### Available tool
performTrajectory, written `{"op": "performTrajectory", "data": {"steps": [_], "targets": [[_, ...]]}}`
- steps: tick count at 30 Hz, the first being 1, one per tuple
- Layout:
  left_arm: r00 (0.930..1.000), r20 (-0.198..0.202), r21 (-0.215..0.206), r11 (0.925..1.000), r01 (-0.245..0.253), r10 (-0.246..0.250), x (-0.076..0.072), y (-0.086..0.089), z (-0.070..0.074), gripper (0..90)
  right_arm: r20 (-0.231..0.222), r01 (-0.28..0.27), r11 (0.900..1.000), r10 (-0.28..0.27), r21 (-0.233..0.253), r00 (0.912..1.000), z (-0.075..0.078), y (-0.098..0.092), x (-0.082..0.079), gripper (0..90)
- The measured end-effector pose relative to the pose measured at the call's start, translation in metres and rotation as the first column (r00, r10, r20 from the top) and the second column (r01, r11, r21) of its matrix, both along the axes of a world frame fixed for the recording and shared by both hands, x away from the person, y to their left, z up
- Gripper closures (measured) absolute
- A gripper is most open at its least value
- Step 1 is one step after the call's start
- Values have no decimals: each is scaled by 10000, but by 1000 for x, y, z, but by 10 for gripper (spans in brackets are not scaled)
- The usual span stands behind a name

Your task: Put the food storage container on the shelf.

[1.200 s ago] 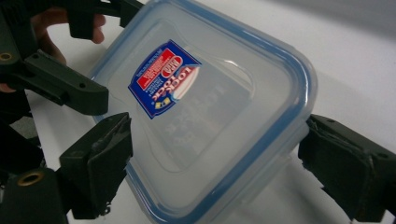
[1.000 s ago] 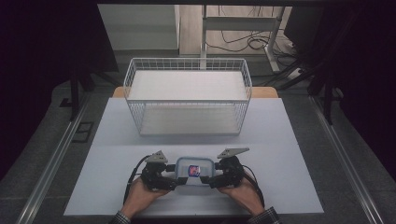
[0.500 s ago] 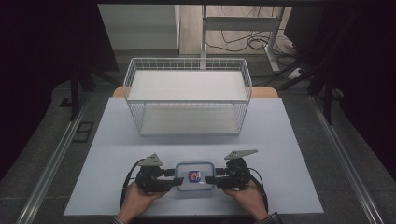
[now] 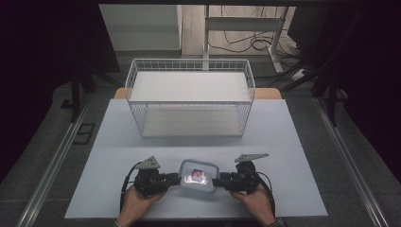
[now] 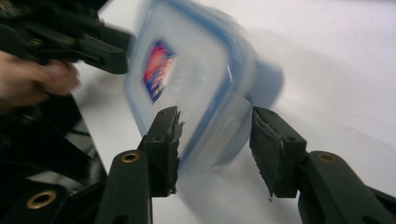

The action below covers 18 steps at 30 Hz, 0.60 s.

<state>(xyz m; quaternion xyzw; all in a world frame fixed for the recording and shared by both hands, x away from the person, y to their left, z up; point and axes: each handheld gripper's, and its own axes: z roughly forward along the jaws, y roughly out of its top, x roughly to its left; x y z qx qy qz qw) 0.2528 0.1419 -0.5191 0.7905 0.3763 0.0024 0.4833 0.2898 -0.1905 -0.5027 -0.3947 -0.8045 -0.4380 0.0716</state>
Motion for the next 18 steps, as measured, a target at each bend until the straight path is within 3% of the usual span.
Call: {"op": "performTrajectory", "data": {"steps": [2,3,6,7,9,12,14,16,18], "targets": [[9994,337,472,9989,-2,-14,-2,-4,3,739,91,25,9999,-26,153,10000,0,-2,1,568],[9994,346,482,9988,-54,37,-2,-5,4,736,143,-4,9999,2,121,9999,1,-2,1,571],[9998,-178,179,9998,74,-71,4,-2,0,693,244,-66,10000,64,44,9997,2,-1,0,575],[9998,-174,158,9999,-27,29,6,-1,-1,667,332,-101,9999,100,8,9994,2,-1,0,577],[9996,-264,106,9999,-77,79,12,0,-3,512,535,-157,9998,163,-115,9984,4,1,-1,584],[9985,-509,-321,9993,183,-199,20,1,-5,457,810,-314,9991,336,-274,9962,6,3,-3,585],[9963,-753,-719,9968,357,-411,24,4,-8,466,1025,-445,9983,482,-380,9936,6,4,-4,585],[9929,-970,-1139,9918,573,-685,25,6,-11,540,1052,-468,9983,503,-357,9932,6,4,-4,586],[9890,-1170,-1273,9890,757,-908,26,8,-12,565,1079,-586,9977,621,-354,9922,6,3,-4,588]]}}
